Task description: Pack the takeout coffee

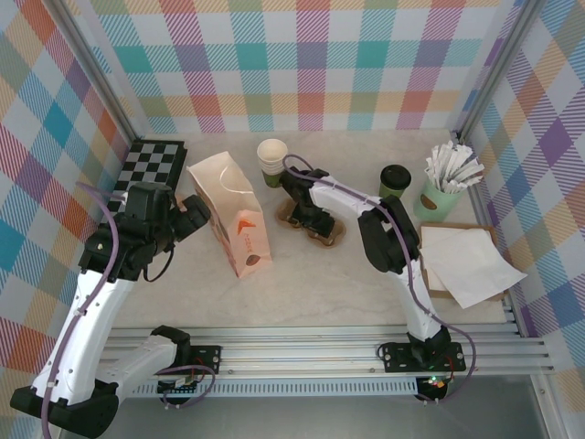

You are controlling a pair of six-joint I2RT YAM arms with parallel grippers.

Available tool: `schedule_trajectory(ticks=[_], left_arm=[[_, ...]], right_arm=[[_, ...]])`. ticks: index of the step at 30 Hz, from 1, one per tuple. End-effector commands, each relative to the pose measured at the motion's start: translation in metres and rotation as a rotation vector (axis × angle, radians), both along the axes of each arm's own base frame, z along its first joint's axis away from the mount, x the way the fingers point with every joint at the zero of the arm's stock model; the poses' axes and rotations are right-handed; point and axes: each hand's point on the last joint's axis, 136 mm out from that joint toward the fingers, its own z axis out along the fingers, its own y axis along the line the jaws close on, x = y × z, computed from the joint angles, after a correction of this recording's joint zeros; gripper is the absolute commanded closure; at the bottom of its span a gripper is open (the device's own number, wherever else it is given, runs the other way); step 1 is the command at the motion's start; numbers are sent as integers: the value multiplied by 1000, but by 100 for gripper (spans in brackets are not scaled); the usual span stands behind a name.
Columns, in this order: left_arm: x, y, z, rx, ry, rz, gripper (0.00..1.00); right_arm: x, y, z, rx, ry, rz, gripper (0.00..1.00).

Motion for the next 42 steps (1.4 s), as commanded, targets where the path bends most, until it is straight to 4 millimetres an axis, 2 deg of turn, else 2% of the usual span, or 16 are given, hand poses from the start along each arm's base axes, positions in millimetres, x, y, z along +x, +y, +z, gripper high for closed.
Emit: schedule_trajectory(ticks=[1,7,9,11,15,18,23,25,27,30,32,34,36,38,40,42], left_arm=[[-2,-2,4,-3,-21,-38,0],[-5,-3,9,-1,-47,-59,0],[-6,-5,10,-6,-42,-71,0],[-8,-10,10,-24,-33,-97,0],[-3,-27,15,-79,-27,-164,0],[4,-31,23,-75,-43,-182,0],[19,2,43,82,-63,-45,0],[29,4,55,99,-117,-32,0],[46,-6,67,96,-162,-75,0],[72,-3,70,141,-113,-31,0],[90,-10,70,136,-76,-33,0],[109,-22,72,106,-68,-63,8],[122,-20,67,119,-31,-30,34],[128,-19,63,136,3,-16,49],[130,-26,61,130,35,-48,51],[124,-24,55,135,85,-47,45]], right_arm=[[-6,-2,0,4,-19,-15,39],[-9,-15,13,3,-91,1,80],[-13,-20,25,11,-118,12,93],[-18,-22,41,28,-149,42,100],[-29,-28,86,60,-250,138,100],[-35,-24,123,130,-329,248,100],[-35,-13,192,215,-505,460,100],[-30,-14,217,210,-578,522,100],[-22,-17,237,195,-635,567,100],[-13,-20,262,181,-694,613,100],[-13,-15,277,184,-738,677,100],[-16,-11,295,196,-775,729,100],[-19,-7,316,215,-827,786,100],[-22,-7,336,217,-882,828,100],[-20,-14,348,201,-907,830,100],[-14,-26,349,185,-899,809,100]])
